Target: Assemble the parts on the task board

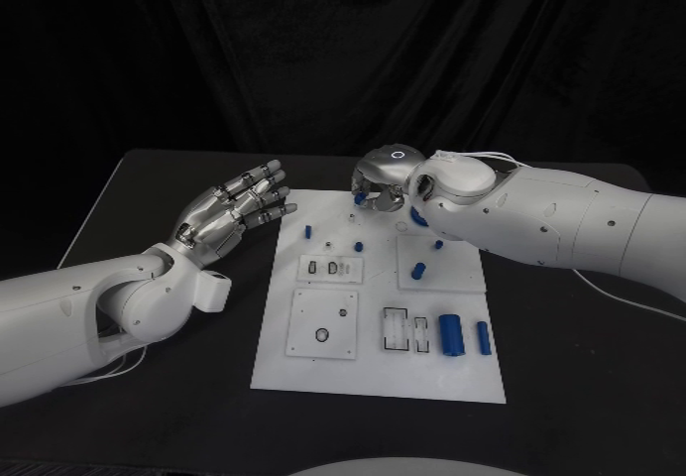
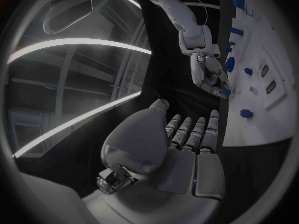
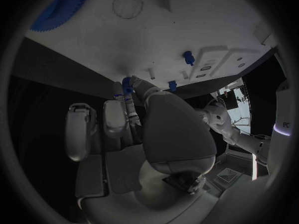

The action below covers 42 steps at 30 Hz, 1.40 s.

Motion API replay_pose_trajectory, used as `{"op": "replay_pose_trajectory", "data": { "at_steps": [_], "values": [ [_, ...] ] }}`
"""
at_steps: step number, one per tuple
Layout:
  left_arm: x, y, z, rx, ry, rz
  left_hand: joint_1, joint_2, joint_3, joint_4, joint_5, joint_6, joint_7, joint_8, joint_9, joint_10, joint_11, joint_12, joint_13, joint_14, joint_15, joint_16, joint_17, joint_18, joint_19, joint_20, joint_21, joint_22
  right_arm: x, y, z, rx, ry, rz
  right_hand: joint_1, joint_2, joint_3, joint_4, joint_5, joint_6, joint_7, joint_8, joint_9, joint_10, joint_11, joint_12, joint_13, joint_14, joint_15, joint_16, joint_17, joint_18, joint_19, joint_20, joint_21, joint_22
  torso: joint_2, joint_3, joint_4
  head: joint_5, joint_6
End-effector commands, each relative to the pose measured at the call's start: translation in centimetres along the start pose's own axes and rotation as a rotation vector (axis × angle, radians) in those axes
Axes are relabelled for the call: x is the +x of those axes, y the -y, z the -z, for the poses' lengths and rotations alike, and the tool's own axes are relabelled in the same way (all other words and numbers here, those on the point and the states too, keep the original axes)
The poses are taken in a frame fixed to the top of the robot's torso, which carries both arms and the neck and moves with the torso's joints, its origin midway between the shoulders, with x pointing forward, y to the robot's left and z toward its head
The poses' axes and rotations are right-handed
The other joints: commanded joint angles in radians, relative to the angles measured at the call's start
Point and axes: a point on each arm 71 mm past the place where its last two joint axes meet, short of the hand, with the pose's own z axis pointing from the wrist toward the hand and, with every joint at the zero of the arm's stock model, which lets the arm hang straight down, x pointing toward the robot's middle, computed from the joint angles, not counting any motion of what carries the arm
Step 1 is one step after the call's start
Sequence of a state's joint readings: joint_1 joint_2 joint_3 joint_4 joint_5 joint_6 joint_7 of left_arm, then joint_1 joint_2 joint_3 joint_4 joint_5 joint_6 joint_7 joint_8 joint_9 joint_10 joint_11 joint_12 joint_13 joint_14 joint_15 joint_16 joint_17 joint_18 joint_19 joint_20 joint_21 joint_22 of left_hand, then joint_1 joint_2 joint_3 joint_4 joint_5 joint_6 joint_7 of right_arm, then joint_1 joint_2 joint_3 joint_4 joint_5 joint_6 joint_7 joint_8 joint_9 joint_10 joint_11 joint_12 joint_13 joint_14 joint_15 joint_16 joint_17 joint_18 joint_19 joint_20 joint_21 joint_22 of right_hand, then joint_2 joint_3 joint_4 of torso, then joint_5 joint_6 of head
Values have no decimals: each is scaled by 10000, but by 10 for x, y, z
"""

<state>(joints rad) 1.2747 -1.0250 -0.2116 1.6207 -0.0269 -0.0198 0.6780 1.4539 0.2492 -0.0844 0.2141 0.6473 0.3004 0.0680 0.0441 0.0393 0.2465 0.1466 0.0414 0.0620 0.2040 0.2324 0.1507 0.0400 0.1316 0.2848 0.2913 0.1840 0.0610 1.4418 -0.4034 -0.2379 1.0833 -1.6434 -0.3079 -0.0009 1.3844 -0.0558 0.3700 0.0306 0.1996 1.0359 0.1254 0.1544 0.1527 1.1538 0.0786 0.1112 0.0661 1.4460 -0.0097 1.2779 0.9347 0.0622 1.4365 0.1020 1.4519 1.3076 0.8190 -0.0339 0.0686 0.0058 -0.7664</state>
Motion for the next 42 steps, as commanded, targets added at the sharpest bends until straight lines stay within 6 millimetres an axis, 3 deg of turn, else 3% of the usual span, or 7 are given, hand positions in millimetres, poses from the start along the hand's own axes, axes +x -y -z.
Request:
{"op": "replay_pose_trajectory", "data": {
  "at_steps": [1,17,25,26,27,28,42],
  "values": [
    [2,15,1,2113,-167,162,68,28,63,0,41,6,66,-45,-3,8,57,-42,13,19,76,64,9,-59,61,10,33,15,4,1,0,210,-122,12,-59,36,3,60,-40,-69,-6,-61,1271,-75,24,-47,6,14,82,-60,-7,-67,-43,24,-34,422,3,6,-6,8,-8],
    [1,14,0,2072,-210,200,50,26,140,-21,38,-3,87,-47,-4,19,99,-40,19,54,110,99,15,-90,90,13,52,22,10,0,1,133,-490,-20,-153,-74,-13,206,-182,-597,41,-487,1187,-424,174,-333,14,-183,212,-283,-359,-7,-231,148,-210,205,13,-3,8,28,-23],
    [1,14,0,2066,-203,194,48,26,152,-24,38,-16,90,-49,-6,18,104,-40,19,50,114,97,14,-95,84,13,49,20,11,2,1,278,-667,-16,-293,-280,-188,305,-434,-2258,-184,-903,715,-1878,353,-397,-33,-384,216,-492,-684,67,-437,160,-409,-48,11,-5,1,32,-22],
    [1,14,0,2060,-222,208,48,26,152,-24,38,-16,90,-49,-6,18,104,-40,19,50,114,97,14,-95,84,13,49,20,13,5,1,478,-843,6,-365,-342,-392,310,-600,-4266,-442,-843,144,-3236,430,-374,-43,-622,146,-770,-1123,151,-703,113,-659,-391,7,7,-14,62,-44],
    [1,14,0,2058,-223,209,48,26,152,-24,38,-16,90,-49,-6,18,104,-40,19,50,114,97,14,-95,84,13,49,20,12,5,1,491,-808,8,-365,-342,-392,310,-600,-4266,-442,-843,144,-3236,430,-374,-43,-622,146,-770,-1123,151,-703,113,-659,-391,4,10,-26,72,-45],
    [1,14,0,2056,-220,207,48,26,152,-24,38,-16,90,-49,-6,18,104,-40,19,50,114,97,14,-95,84,13,49,20,12,6,1,502,-732,10,-474,-305,-808,357,-789,-7627,-860,-1218,-826,-5213,466,-509,-83,-1144,184,-1218,-1838,273,-1197,179,-1125,-930,3,10,-29,75,-45],
    [-5,17,7,2037,-35,97,43,23,180,-34,37,-13,97,-49,-6,19,113,-41,21,70,124,116,18,-106,98,13,58,24,-32,34,41,519,924,-546,142,158,-1105,33,-242,-4286,-121,-706,-439,-3119,417,739,86,-951,174,-841,-1387,204,-900,146,-980,-491,8,7,-29,5,130]
  ]
}}
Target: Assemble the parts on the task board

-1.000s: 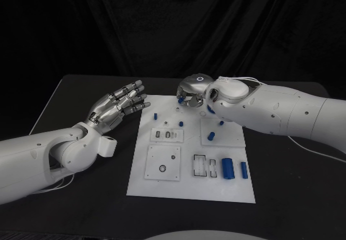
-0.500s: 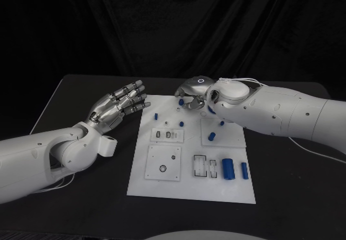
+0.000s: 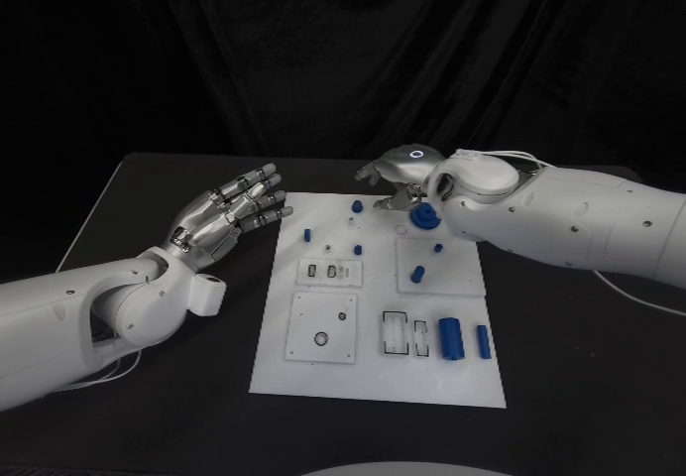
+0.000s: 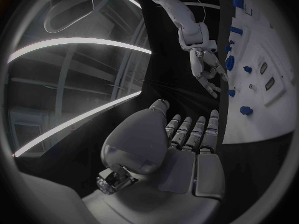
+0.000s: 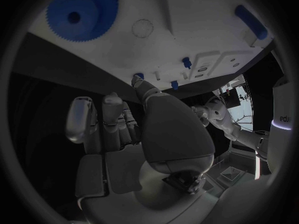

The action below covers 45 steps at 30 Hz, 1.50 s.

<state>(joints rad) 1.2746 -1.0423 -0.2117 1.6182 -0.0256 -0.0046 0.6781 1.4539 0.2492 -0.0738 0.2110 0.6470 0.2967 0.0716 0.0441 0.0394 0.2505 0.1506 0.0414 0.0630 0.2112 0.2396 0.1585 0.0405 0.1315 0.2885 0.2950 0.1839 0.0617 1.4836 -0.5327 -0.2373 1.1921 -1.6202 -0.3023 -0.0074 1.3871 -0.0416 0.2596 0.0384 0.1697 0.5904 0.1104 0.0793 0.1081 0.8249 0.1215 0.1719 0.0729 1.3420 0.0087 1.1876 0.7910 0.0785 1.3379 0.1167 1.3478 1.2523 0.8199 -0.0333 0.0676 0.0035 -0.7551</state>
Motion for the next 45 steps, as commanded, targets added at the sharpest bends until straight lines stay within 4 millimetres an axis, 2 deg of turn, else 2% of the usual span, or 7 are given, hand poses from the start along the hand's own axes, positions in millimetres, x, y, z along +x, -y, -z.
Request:
{"op": "replay_pose_trajectory", "data": {
  "at_steps": [1,9,10,16,21,33,45],
  "values": [
    [1,15,2,2037,-97,91,43,23,74,-3,40,24,60,-49,-6,-21,73,-41,12,-2,51,39,13,-106,62,-23,59,17,-20,8,15,138,938,-488,107,29,-2,-28,82,403,79,82,32,486,-34,316,70,166,26,149,192,11,168,12,131,168,2,-2,-3,17,20],
    [2,14,1,2008,-118,105,43,23,74,-3,40,24,60,-49,-6,-21,73,-41,12,-2,51,39,13,-106,62,-23,59,17,-39,42,66,830,1228,-917,198,-165,138,-1,259,2392,191,470,278,3064,-765,2532,1067,555,-326,512,824,-82,542,-248,452,656,-15,-1,-53,-27,71],
    [2,14,1,2006,-122,107,36,21,100,-11,39,25,64,-48,-6,-10,81,-38,16,17,62,57,16,-116,72,-23,67,19,-37,46,73,987,1090,-954,194,-116,194,156,221,2837,5,414,300,2489,-1051,4441,2577,609,-617,433,804,-84,576,-607,453,709,-16,-1,-55,-32,62],
    [1,13,0,1978,-147,121,26,29,143,-17,43,28,69,-47,-5,0,89,-36,20,32,79,72,18,-132,83,-22,74,22,-19,66,99,1959,179,-1183,-383,-387,-160,837,-255,3013,-5,-15,314,3259,-1038,10588,9201,620,-551,334,826,-75,559,-566,320,720,-32,-15,-82,10,49],
    [1,12,-1,1955,-180,150,12,40,199,-23,45,15,72,-48,-6,2,102,-36,22,84,106,116,27,-156,101,-21,86,26,-7,73,106,2426,-187,-1259,-1088,-396,-802,1379,-344,3215,6,-81,481,7459,-1027,13989,14979,2091,-525,3535,7038,-327,1185,-507,997,1663,-27,-16,-94,-3,-13],
    [1,11,-1,1891,-213,177,-12,42,287,-36,47,17,85,-47,-6,-4,109,-39,24,113,143,149,30,-197,125,-22,101,30,8,67,100,2547,-296,-857,-1591,-424,-1136,1776,-24,3198,-46,-131,627,7459,-1035,13989,14979,2288,-499,3832,7798,-668,2047,-466,1956,2851,-20,-16,-80,-113,-77],
    [1,10,-1,1822,-243,211,-28,50,368,-47,47,-21,87,-54,-11,-27,127,-43,21,114,169,162,28,-228,126,-23,103,30,14,64,92,2622,-236,-835,-1137,-356,-931,1175,665,2392,-67,-174,485,7459,-1071,13989,14979,2288,-540,3832,7798,-665,2038,-506,1953,2863,-26,-21,-83,-104,-60]
  ]
}}
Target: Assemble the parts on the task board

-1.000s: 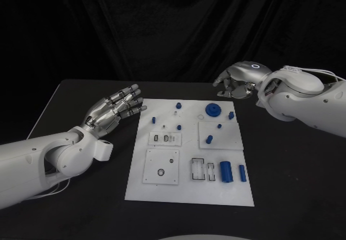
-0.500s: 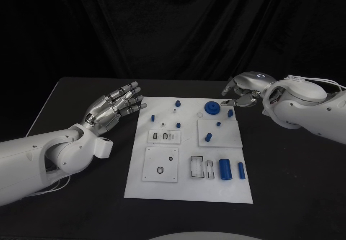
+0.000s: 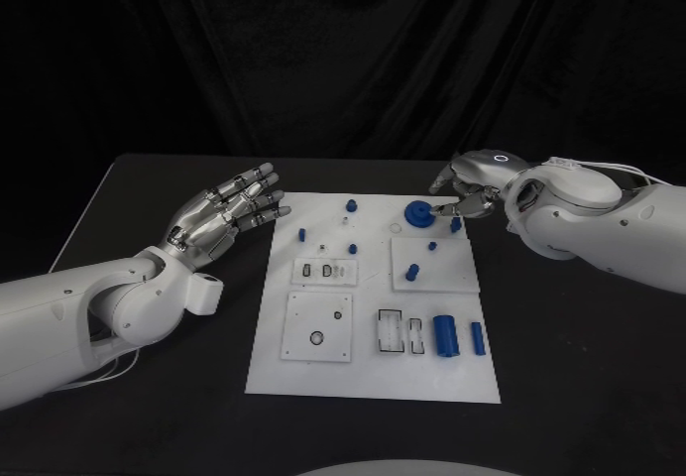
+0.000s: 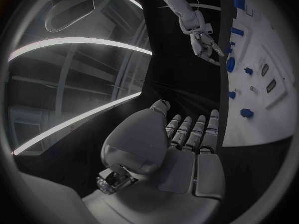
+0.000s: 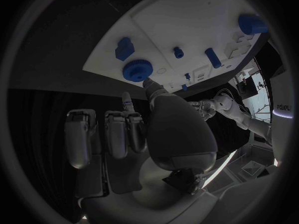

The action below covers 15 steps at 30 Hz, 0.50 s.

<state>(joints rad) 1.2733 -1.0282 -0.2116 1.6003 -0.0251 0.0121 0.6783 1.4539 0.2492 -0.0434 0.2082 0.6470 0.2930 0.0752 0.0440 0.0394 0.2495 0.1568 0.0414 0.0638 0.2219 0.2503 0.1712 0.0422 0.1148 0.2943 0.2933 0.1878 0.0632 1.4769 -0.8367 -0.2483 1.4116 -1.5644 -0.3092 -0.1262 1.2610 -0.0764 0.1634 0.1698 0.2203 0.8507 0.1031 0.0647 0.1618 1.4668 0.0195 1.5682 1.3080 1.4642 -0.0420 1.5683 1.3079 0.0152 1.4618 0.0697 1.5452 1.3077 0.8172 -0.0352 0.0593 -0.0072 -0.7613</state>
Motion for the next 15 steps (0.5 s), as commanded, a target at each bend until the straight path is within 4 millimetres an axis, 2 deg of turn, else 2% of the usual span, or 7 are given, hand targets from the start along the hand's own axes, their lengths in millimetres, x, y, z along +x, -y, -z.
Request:
{"op": "replay_pose_trajectory", "data": {
  "at_steps": [1,9,15],
  "values": [
    [1,13,2,1831,-133,130,-32,48,76,-21,47,19,51,-54,-10,-9,68,-42,15,7,66,37,11,-66,75,-6,68,17,0,2,-1,350,154,109,157,-1,48,-183,204,-261,13,-26,-62,1040,-45,26,2628,1066,-30,25,2629,-34,806,-34,-14,2318,-2,-4,3,-3,1],
    [0,12,2,1821,-127,124,-34,45,83,-24,46,17,51,-54,-11,-16,70,-43,14,0,68,32,10,-69,74,-6,68,16,4,-2,-5,400,-87,130,76,43,41,-192,255,-160,106,47,-23,1040,18,26,2628,1066,12,25,2629,-63,875,-10,51,2396,-4,-6,5,-67,-1],
    [0,12,2,1822,-120,118,-34,45,83,-24,46,17,51,-54,-11,-16,70,-43,14,0,68,32,10,-69,74,-6,68,16,6,-5,-8,423,-38,114,-126,80,-13,-164,227,155,196,166,118,1040,110,26,2628,1066,96,25,2629,-137,1056,64,223,2593,-5,-3,0,-70,-5]
  ]
}}
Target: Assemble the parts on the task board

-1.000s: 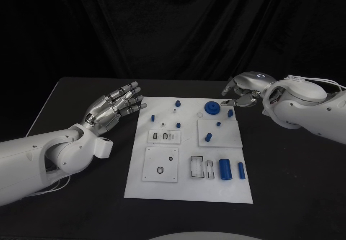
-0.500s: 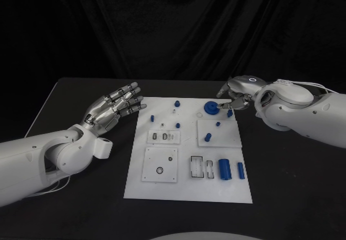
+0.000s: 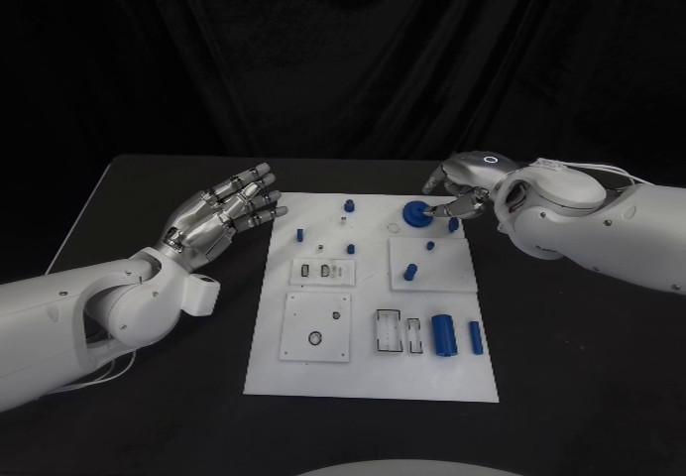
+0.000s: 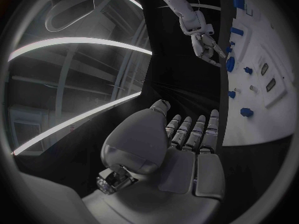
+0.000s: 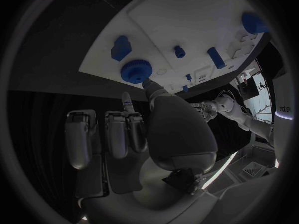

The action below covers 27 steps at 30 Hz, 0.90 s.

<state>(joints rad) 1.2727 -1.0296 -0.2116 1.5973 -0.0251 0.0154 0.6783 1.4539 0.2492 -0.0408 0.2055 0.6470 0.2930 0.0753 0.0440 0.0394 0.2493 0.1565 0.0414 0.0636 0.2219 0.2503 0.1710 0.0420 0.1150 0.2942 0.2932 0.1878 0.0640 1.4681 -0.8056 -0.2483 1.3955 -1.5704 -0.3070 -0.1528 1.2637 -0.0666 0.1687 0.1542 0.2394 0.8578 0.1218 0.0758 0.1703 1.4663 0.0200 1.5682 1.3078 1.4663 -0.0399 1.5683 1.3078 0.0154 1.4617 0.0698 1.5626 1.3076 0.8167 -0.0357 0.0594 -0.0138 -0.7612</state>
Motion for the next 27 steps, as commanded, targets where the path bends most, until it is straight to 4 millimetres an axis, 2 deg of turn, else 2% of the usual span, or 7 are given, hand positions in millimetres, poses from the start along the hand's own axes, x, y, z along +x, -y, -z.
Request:
{"op": "replay_pose_trajectory", "data": {
  "at_steps": [1,12,27],
  "values": [
    [1,12,1,1827,-129,118,-34,45,56,3,46,18,51,-54,-11,-14,73,-43,15,0,68,33,11,-71,76,-5,68,8,1,1,-1,338,25,66,-166,-13,-67,-5,35,102,10,61,42,1045,107,26,2630,1045,77,25,2630,-142,1062,68,55,2601,0,1,3,-12,-8],
    [1,11,0,1823,-163,143,-41,36,86,-6,44,6,52,-55,-12,-21,76,-44,15,-13,73,29,8,-81,80,-8,71,9,5,-1,-5,523,-175,101,-404,9,-151,64,-183,304,49,107,164,1045,163,26,2630,1045,125,25,2630,-154,1091,118,82,2632,1,2,1,-11,-29],
    [2,10,0,1798,-186,162,-45,35,115,-13,44,-4,57,-57,-13,-23,80,-44,15,-20,76,30,6,-89,86,-10,75,10,19,-5,-8,534,-797,151,-330,48,-110,-36,-133,480,68,165,252,1045,226,26,2630,1045,179,25,2630,-151,1083,161,75,2624,0,2,-5,12,-78]
  ]
}}
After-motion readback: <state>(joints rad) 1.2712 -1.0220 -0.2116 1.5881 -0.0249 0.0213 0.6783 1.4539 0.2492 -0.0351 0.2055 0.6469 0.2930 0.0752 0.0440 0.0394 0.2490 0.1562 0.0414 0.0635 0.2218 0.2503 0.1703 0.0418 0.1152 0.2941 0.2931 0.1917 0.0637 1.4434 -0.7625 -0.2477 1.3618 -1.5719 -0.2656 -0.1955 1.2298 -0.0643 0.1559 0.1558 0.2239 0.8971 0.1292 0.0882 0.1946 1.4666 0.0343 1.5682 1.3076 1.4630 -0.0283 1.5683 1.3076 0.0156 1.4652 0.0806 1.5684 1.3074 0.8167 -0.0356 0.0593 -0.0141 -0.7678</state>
